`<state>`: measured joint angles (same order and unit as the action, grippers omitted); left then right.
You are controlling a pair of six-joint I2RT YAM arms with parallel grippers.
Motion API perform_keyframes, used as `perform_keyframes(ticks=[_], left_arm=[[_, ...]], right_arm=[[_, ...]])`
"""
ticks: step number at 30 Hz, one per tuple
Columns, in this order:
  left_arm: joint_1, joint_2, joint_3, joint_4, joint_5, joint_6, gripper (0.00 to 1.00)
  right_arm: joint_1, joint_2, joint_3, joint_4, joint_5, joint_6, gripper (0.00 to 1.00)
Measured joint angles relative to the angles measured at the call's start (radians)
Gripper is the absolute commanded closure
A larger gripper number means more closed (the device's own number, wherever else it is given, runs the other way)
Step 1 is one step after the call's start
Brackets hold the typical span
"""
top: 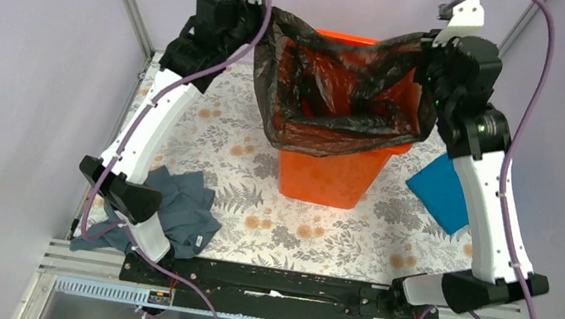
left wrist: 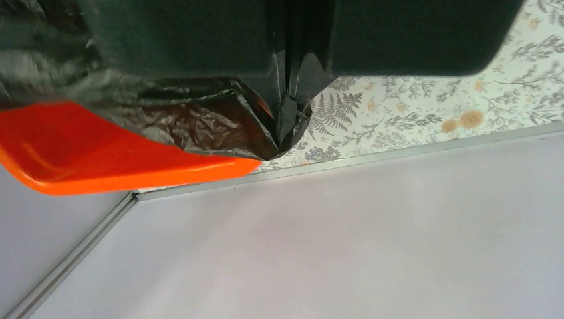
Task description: Put the trash bags into the trash bin
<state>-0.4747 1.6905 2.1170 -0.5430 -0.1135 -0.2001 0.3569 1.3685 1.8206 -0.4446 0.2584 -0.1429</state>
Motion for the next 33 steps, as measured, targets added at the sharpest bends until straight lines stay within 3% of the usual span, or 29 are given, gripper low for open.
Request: perform_keyframes(ticks=[5,9,12,17,21,26,33], left_arm=[[0.121,0.015,-0.051,0.055,0.152,-0.102,1.0],[0.164,0.046,-0.064,0.102,0.243,-0.165,1.0],[0.167,0.069,-0.086,0.12,0.292,-0.193,1.0],[0.17,0.107,-0.135,0.148,0.372,-0.234,1.0],[0.174,0.121,-0.163,0.156,0.425,-0.255,0.99],[0.175,0.107,-0.195,0.18,0.455,-0.256,0.93],[0.181,0.026,-0.246,0.194,0.467,-0.253,0.88]], right_arm=[[-0.195,0.122,0.082,-0.073,-0.119,0.109,0.95],[-0.269,0.205,0.147,-0.131,-0.227,0.165,0.92],[-0.316,0.242,0.154,-0.165,-0.296,0.201,0.8],[-0.353,0.261,0.144,-0.214,-0.364,0.219,0.44],[-0.352,0.245,0.134,-0.232,-0.438,0.202,0.23],[-0.36,0.164,0.086,-0.248,-0.491,0.145,0.07],[-0.352,0.087,0.078,-0.192,-0.6,0.11,0.0]])
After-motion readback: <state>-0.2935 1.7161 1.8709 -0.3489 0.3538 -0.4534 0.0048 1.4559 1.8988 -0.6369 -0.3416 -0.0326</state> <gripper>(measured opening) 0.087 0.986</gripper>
